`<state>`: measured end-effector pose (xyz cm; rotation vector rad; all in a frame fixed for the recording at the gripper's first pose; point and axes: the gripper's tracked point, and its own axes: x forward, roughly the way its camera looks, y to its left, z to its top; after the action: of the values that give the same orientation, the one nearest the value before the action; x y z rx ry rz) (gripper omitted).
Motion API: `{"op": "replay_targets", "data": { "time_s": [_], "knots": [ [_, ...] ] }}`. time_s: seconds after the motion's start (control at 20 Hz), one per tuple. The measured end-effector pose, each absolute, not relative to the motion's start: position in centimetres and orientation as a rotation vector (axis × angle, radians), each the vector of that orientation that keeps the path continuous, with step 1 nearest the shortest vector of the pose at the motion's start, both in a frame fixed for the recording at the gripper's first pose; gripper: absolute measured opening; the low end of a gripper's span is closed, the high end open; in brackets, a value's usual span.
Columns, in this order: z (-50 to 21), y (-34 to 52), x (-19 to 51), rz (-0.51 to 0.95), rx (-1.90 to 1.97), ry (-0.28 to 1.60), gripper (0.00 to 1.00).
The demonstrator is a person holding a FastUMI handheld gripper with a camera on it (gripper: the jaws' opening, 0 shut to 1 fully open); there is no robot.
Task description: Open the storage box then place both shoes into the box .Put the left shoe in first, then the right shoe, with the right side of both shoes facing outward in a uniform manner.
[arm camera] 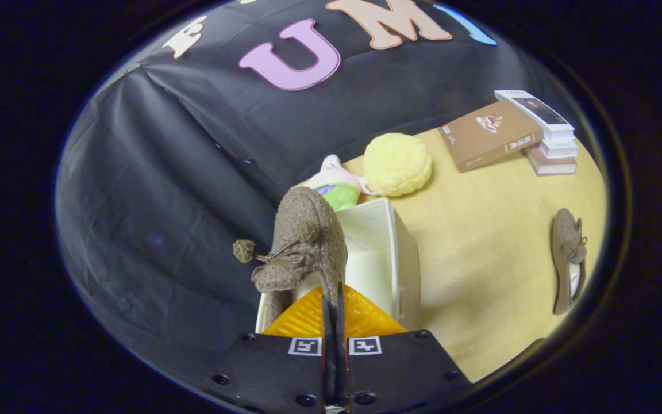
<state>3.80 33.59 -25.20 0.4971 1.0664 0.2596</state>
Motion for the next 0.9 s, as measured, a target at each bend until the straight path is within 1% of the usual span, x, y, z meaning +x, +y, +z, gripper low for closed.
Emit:
{"op": "replay_targets", "data": {
  "time_s": [0.25, 0.55, 0.9],
  "knots": [
    [-28.0, 36.2, 2.8, 0.234, 0.440, 1.112, 0.03],
    [-31.7, 38.0, 2.8, 0.157, 0.388, 1.159, 0.03],
    [-35.7, 39.3, 1.7, 0.123, 0.311, 1.233, 0.03]
  ]
}}
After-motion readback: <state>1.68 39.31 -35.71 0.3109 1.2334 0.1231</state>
